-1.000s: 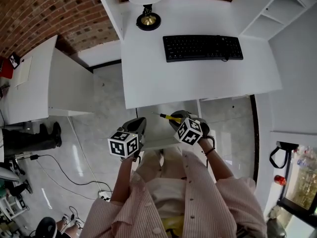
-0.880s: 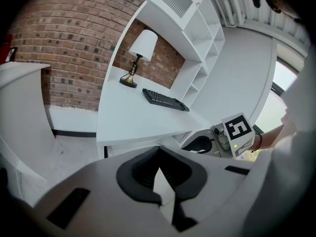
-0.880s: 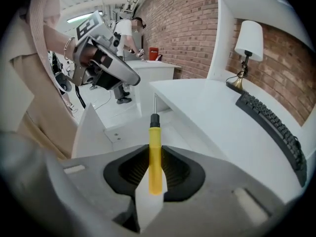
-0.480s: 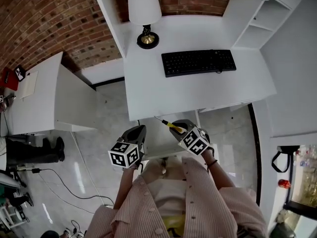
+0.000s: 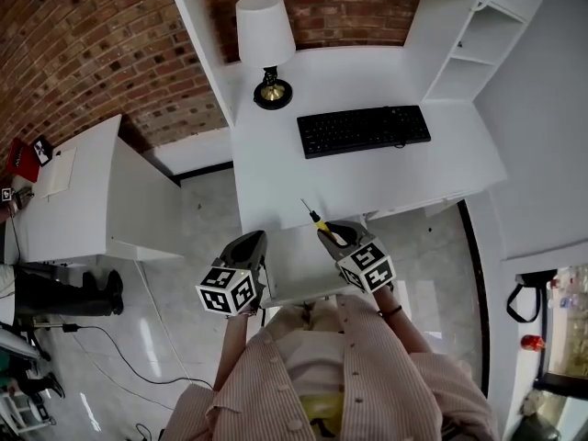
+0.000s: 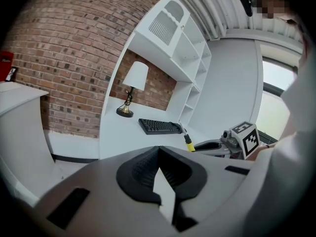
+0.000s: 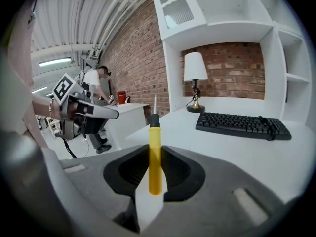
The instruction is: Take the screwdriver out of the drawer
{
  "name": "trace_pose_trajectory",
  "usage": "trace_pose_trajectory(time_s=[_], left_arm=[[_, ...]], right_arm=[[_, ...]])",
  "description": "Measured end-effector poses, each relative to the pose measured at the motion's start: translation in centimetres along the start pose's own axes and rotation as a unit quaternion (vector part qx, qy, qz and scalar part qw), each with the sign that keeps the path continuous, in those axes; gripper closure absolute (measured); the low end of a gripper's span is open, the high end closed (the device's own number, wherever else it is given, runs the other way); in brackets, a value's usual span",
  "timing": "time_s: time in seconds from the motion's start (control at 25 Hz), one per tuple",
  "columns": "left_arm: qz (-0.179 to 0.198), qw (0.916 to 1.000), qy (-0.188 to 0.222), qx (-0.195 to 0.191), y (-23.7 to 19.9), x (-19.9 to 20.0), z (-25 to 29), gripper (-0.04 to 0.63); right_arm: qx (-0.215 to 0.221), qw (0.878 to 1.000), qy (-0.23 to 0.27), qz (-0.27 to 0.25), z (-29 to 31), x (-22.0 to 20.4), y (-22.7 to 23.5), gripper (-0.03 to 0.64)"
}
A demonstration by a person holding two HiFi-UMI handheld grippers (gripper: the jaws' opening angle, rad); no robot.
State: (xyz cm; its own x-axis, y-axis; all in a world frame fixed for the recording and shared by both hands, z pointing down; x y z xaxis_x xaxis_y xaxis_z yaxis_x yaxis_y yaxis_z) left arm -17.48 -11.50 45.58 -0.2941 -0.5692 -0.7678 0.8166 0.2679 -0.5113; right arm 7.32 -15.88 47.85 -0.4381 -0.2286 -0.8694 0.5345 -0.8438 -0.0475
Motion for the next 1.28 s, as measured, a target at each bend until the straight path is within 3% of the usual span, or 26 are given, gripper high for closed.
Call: trace_pose_trajectory(time_s=[0.36, 0.84, 1.28], left_arm=[[0.022, 0.9987, 0.046, 0.008, 1.0, 2.5, -0.8, 0.595], [0.063, 0.9905, 0.115, 0.041, 2.4, 5.4, -2.5, 0.595], [0.088, 0.9803, 0.167, 0.058, 4.1, 7.4, -4.1, 0.595]], right_arm=[[-0.062, 0.993, 0.07, 0.066, -2.0, 1.5, 1.5, 0.537], [-0.119, 0.98, 0.135, 0.081, -5.4, 3.7, 3.5, 0.537], [-0.171, 0.959, 0.204, 0.101, -8.8, 5.5, 4.8, 0.537]])
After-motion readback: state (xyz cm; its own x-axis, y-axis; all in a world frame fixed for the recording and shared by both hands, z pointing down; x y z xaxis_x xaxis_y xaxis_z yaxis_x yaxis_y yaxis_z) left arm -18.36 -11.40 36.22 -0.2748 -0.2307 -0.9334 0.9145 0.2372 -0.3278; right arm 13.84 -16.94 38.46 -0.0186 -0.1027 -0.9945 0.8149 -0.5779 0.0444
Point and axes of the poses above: the fingertips, and each gripper's own axes: z forward along the fingers, y to its right, x out of its top, the point moved 10 cm from there along -z, backward along the fingers, and after that the axes turned 11 degrees about -z, right-handed, at the moved point
